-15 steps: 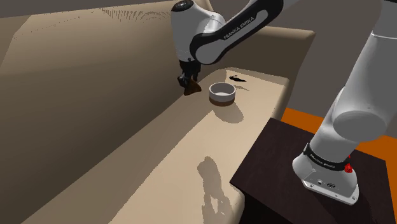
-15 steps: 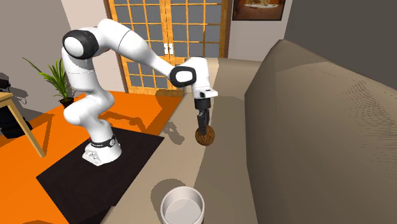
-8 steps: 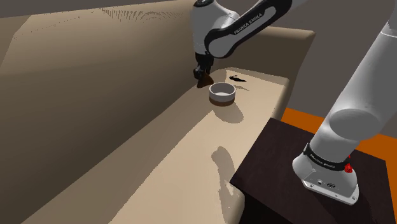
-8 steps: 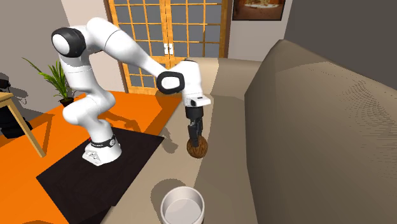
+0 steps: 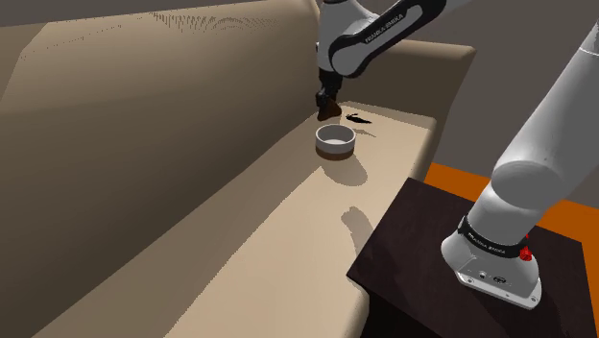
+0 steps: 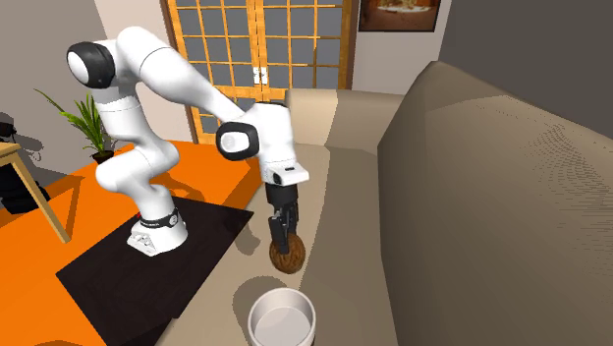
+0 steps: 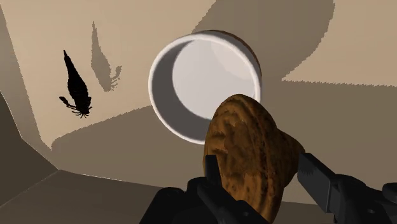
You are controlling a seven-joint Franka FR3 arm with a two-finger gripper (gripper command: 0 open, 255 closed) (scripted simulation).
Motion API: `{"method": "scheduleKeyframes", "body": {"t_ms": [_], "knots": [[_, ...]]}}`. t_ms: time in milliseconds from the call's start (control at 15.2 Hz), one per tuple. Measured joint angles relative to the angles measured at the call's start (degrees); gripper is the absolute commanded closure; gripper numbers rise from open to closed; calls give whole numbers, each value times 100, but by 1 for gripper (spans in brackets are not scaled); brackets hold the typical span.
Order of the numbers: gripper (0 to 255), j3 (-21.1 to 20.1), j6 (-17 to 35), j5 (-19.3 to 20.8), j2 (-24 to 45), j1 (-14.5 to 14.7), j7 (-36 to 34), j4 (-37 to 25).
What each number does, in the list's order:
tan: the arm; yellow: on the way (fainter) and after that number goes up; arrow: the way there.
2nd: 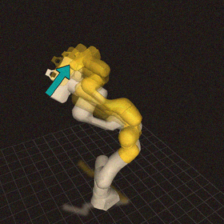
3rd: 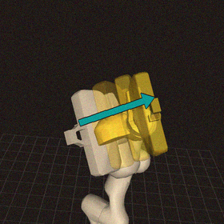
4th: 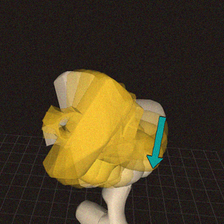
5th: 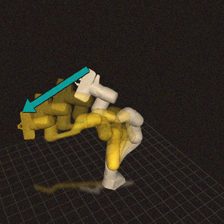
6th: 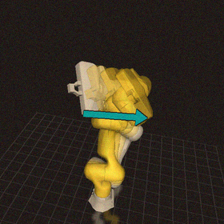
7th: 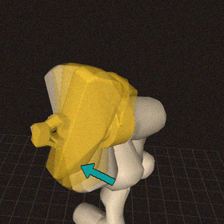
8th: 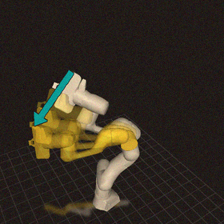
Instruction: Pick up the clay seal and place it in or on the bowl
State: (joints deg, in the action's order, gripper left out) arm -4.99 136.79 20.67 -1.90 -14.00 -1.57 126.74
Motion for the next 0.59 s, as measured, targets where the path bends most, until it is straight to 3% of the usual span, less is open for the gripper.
{"method": "scheduleKeyframes", "body": {"t_ms": [396,594], "knots": [[255,406,194,-204,101,-366,891,-120],[255,458,364,-177,217,-416,940,-85]]}}
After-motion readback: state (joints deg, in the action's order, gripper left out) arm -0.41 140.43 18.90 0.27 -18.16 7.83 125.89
